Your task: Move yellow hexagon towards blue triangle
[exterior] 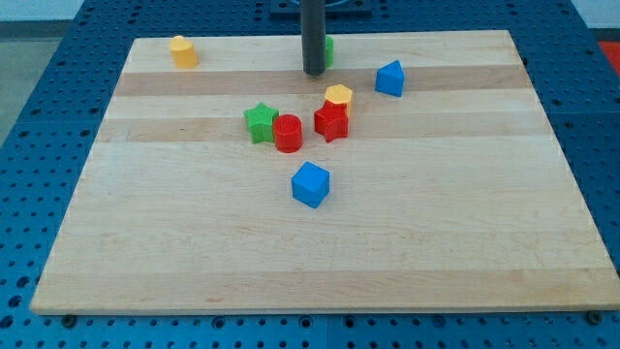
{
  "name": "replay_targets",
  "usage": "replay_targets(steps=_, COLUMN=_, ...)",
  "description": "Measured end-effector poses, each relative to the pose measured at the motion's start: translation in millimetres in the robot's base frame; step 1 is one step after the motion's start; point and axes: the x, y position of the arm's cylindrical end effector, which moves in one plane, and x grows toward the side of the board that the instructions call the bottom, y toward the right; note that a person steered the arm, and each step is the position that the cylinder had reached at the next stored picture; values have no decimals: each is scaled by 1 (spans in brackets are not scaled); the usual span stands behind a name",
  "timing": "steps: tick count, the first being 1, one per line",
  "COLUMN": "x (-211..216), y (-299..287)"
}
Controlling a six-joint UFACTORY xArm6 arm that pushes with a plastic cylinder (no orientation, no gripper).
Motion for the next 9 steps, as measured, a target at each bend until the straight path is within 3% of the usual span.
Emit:
replay_targets(steps=5, x=-8, y=0)
replay_targets(steps=9, x=77, y=-12)
